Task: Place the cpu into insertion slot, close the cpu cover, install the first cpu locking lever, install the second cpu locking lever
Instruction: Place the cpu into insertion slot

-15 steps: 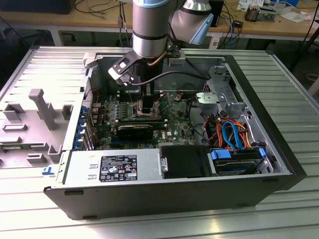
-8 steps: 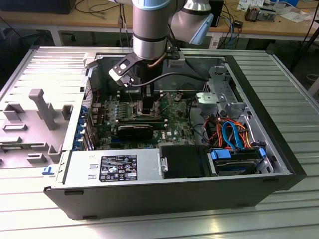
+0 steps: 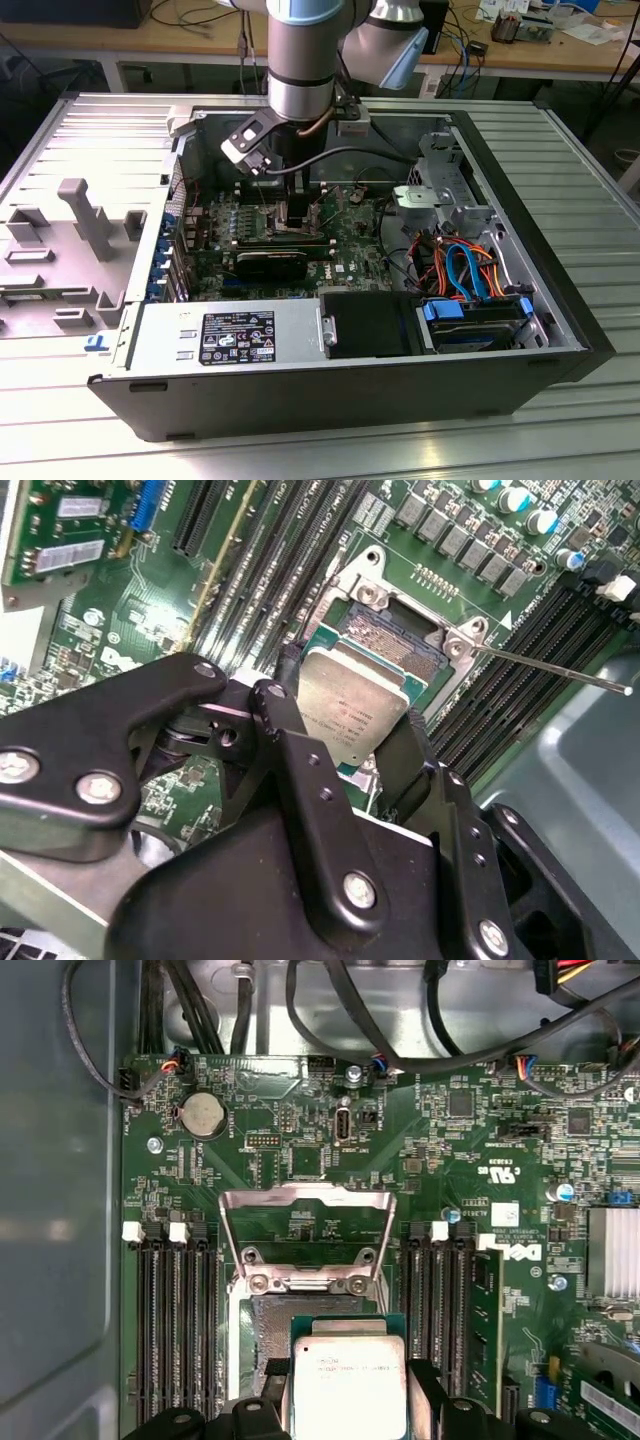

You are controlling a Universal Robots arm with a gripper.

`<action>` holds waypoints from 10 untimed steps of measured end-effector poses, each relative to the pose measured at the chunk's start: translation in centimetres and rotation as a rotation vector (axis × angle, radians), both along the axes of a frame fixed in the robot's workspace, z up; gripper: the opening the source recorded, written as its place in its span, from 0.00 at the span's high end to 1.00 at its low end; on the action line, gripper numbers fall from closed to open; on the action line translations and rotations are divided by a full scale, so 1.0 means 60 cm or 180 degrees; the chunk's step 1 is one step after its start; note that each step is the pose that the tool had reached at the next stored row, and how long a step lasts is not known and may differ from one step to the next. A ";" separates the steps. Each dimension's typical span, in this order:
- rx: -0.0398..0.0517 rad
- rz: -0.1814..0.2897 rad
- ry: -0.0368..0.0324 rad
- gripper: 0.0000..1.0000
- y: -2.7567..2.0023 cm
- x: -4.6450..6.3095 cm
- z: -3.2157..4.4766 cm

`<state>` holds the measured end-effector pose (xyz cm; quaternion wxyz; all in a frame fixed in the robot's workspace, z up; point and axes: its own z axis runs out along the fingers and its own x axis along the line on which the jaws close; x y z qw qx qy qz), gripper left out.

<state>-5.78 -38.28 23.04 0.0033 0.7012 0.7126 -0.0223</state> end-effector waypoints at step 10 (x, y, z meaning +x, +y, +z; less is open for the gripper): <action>0.0000 -0.0028 0.0000 0.46 0.0159 0.000 -0.018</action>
